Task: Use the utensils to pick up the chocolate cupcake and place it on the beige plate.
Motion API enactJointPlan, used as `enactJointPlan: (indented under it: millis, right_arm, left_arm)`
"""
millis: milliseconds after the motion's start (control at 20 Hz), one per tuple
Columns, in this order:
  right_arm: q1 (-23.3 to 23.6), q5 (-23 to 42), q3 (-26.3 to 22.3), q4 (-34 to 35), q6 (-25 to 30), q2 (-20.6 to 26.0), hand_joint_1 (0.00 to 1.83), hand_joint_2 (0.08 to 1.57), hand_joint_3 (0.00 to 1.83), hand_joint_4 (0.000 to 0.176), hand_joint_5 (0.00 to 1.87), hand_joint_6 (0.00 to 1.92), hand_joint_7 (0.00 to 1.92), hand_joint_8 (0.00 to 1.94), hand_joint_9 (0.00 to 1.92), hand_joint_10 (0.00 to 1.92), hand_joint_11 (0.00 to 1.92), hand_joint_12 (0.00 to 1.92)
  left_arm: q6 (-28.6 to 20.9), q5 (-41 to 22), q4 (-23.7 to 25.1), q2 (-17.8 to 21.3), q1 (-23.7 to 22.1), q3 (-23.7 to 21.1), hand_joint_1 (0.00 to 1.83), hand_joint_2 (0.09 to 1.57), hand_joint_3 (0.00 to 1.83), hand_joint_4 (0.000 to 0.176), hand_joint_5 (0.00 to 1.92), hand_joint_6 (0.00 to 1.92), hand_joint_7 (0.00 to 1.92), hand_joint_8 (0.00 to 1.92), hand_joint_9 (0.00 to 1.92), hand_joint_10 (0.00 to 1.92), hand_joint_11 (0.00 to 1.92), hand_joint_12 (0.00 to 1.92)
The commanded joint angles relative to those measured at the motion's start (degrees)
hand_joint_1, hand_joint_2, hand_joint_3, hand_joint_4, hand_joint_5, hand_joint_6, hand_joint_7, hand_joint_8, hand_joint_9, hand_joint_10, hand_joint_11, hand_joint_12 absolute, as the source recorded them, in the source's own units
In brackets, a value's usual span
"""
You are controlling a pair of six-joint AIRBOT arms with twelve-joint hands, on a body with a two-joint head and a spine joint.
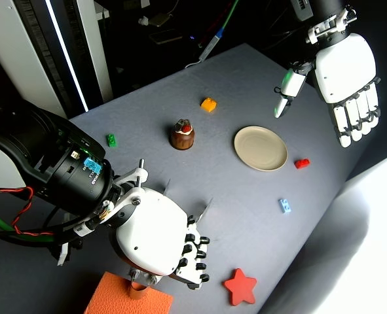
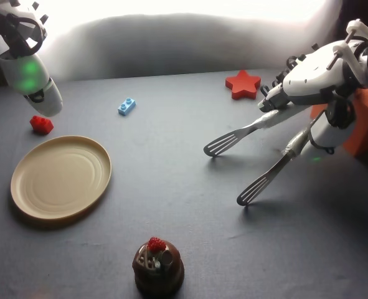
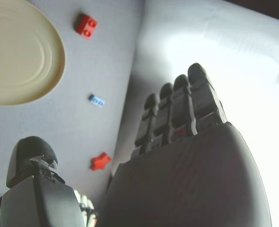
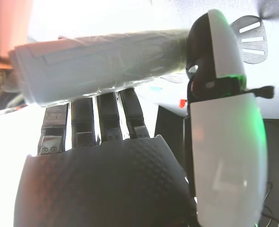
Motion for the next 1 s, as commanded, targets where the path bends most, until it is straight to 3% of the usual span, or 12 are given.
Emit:
enactJointPlan:
  millis: [0, 150, 400, 650, 950]
  right_arm:
    - [0.74, 3.96, 0.24, -0.82, -0.25, 0.27, 0.95, 1.05, 0.00, 0.000, 0.36, 0.01, 0.39, 0.01, 0.35, 0.01, 0.00, 0.80]
    - [0.90, 4.05, 0.23, -0.82, -0.29, 0.27, 0.94, 1.04, 0.00, 0.000, 0.40, 0.01, 0.43, 0.01, 0.40, 0.02, 0.00, 0.88]
    - [1.19, 4.06, 0.21, -0.82, -0.31, 0.28, 0.96, 1.09, 0.01, 0.000, 0.44, 0.00, 0.49, 0.00, 0.47, 0.01, 0.00, 1.05]
    - [1.32, 4.06, 0.08, -0.81, -0.31, 0.30, 0.98, 1.10, 0.00, 0.000, 0.48, 0.01, 0.55, 0.01, 0.52, 0.01, 0.00, 1.20]
    - [1.31, 4.10, 0.06, -0.81, -0.31, 0.30, 1.04, 1.10, 0.00, 0.000, 0.51, 0.01, 0.60, 0.01, 0.54, 0.01, 0.00, 1.21]
  left_arm:
    - [0.45, -1.25, 3.93, 0.48, -0.78, -0.13, 0.40, 0.90, 0.00, 0.000, 0.03, 0.00, 0.01, 0.00, 0.02, 0.00, 0.00, 0.15]
    - [0.64, -1.19, 3.68, 0.48, -0.78, -0.13, 0.39, 0.90, 0.00, 0.000, 0.01, 0.00, 0.00, 0.00, 0.00, 0.00, 0.00, 0.11]
    - [0.69, -1.03, 3.56, 0.48, -0.78, -0.13, 0.39, 0.90, 0.00, 0.000, 0.01, 0.00, 0.00, 0.00, 0.04, 0.00, 0.00, 0.25]
    - [0.73, -1.03, 3.56, 0.48, -0.78, -0.09, 0.39, 0.91, 0.00, 0.000, 0.00, 0.00, 0.00, 0.00, 0.02, 0.00, 0.00, 0.17]
    - [0.77, -1.03, 3.56, 0.48, -0.78, -0.09, 0.39, 0.90, 0.00, 0.000, 0.02, 0.00, 0.00, 0.00, 0.01, 0.00, 0.00, 0.13]
